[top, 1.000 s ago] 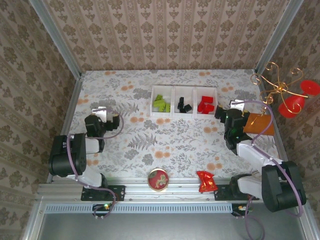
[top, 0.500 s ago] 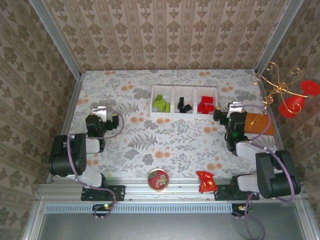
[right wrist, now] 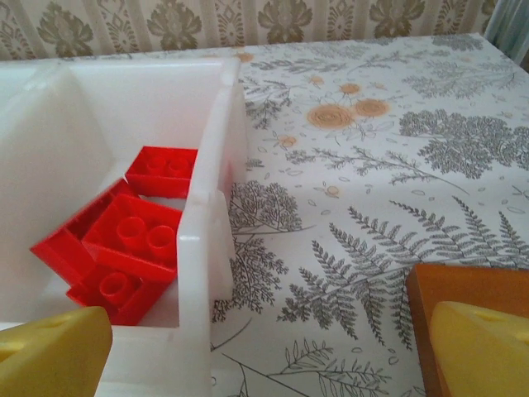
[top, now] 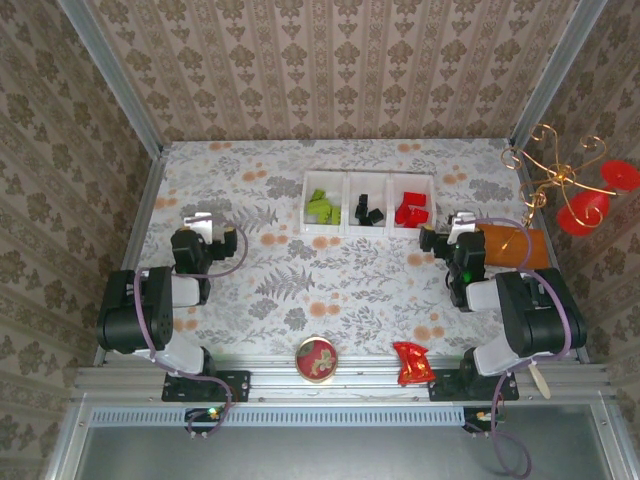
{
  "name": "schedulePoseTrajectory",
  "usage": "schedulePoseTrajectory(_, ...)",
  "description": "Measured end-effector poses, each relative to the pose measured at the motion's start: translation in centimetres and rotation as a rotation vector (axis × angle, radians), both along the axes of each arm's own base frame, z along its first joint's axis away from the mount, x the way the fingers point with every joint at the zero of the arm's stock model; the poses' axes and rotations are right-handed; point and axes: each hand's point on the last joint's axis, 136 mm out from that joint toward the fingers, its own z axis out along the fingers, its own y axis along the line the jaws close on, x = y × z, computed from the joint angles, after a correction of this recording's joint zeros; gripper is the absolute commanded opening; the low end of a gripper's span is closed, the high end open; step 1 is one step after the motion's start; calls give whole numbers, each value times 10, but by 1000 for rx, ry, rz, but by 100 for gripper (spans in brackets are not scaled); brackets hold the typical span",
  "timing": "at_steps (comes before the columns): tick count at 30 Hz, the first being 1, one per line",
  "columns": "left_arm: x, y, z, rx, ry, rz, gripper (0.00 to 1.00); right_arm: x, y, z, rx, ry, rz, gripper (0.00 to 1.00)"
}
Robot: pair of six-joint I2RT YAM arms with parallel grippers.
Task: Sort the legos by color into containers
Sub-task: Reset both arms
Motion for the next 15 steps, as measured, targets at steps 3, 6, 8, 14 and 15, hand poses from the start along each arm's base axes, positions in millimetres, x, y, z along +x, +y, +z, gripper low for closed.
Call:
schedulePoseTrajectory(3, 0, 0, 0, 0, 0, 0, 100, 5, 2, 2, -2, 8, 15, 100)
schedulePoseTrajectory(6, 0, 0, 0, 0, 0, 0, 100, 16, 3, 11, -1, 3, 19, 100)
schedulePoseTrajectory(8, 0, 0, 0, 0, 0, 0, 100, 20, 4, 15, 0, -5, 28, 100)
schedulePoseTrajectory(14, 0, 0, 0, 0, 0, 0, 100, 19, 9, 11, 20, 17, 80, 100)
schedulePoseTrajectory(15, 0, 0, 0, 0, 0, 0, 100, 19, 10, 10, 22, 19, 86, 100)
